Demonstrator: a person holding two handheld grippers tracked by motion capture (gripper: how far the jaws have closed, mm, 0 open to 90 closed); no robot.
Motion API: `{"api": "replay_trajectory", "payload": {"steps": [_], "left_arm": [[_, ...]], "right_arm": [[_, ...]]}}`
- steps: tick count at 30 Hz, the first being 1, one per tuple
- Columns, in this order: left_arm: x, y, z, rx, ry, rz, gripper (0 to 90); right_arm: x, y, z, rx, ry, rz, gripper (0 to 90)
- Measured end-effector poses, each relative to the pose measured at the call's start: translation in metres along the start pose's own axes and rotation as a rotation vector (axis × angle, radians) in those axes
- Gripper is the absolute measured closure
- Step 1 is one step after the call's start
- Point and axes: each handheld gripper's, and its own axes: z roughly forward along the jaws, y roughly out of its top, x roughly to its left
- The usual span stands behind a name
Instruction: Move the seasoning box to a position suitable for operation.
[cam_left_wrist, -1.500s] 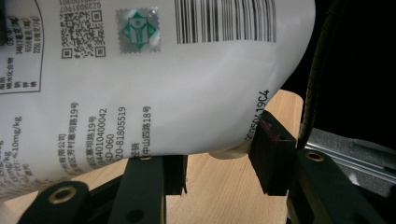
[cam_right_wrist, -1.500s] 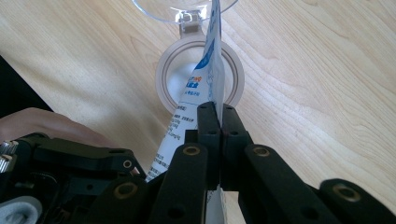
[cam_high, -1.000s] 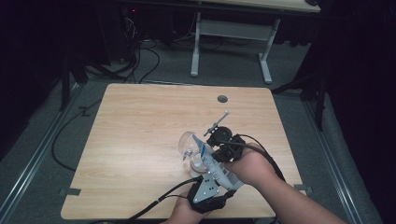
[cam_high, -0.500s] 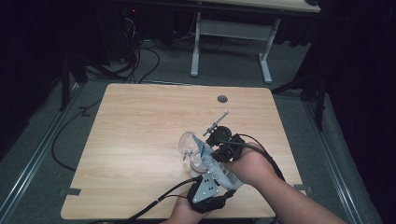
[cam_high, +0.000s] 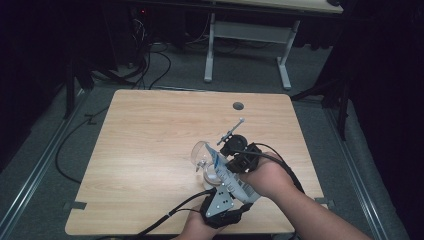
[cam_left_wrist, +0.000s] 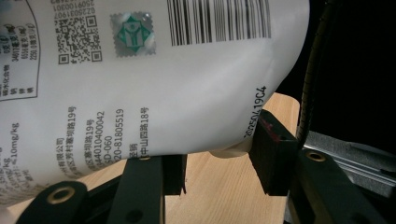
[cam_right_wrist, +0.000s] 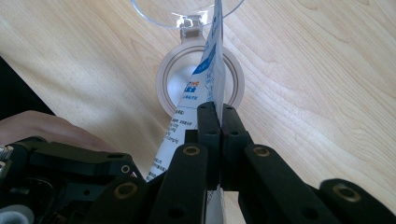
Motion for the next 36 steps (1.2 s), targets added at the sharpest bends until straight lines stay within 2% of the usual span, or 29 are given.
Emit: {"api": "replay_trajectory", "payload": {"steps": [36], "left_arm": [[-0.0006, 0.0022, -0.0003, -0.007, 0.005, 0.007, 60.3]], "right_arm": [[0.0018, 0.0013, 0.0018, -0.004, 0.01, -0.006, 89.9]]}}
